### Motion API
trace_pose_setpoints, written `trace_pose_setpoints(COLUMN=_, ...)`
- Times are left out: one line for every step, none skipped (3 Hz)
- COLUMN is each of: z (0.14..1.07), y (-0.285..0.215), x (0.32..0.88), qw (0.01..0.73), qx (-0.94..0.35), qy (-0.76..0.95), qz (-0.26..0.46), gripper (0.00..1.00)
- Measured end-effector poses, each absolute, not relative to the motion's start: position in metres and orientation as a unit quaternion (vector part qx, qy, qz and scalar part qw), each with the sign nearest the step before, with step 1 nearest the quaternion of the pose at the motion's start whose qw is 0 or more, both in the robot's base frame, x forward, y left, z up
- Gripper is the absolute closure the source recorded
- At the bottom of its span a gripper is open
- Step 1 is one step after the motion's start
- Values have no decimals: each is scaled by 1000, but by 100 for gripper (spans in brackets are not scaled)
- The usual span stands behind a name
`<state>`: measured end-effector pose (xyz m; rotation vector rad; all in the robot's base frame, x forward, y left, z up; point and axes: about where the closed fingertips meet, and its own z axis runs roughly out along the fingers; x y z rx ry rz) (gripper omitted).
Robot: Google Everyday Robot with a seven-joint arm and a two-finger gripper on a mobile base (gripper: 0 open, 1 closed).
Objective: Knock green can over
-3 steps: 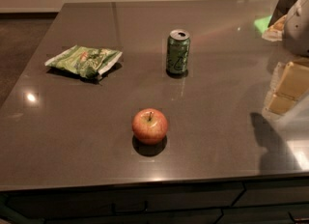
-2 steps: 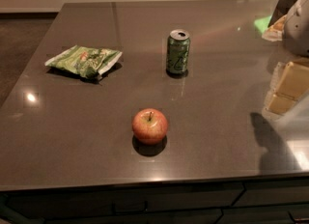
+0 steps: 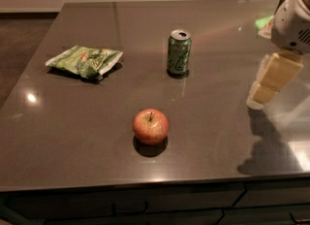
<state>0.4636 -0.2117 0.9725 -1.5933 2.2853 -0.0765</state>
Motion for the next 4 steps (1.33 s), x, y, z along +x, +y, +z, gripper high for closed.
trace_pose_setpoints(z=960, y=-207, x=499, qw=197, qx=-538, qy=819, qz=-11, gripper=0)
trace_pose_setpoints(z=950, y=-204, x=534, qw=228, qx=-515, qy=827, qz=8, gripper=0)
trace_pose_setpoints(z=942, y=-188, x=567, qw=261, qx=-504, qy=823, qz=33, gripper=0)
trace_pose_setpoints(z=932, y=-170, x=597, qw=286, qx=-495, qy=818, qz=61, gripper=0)
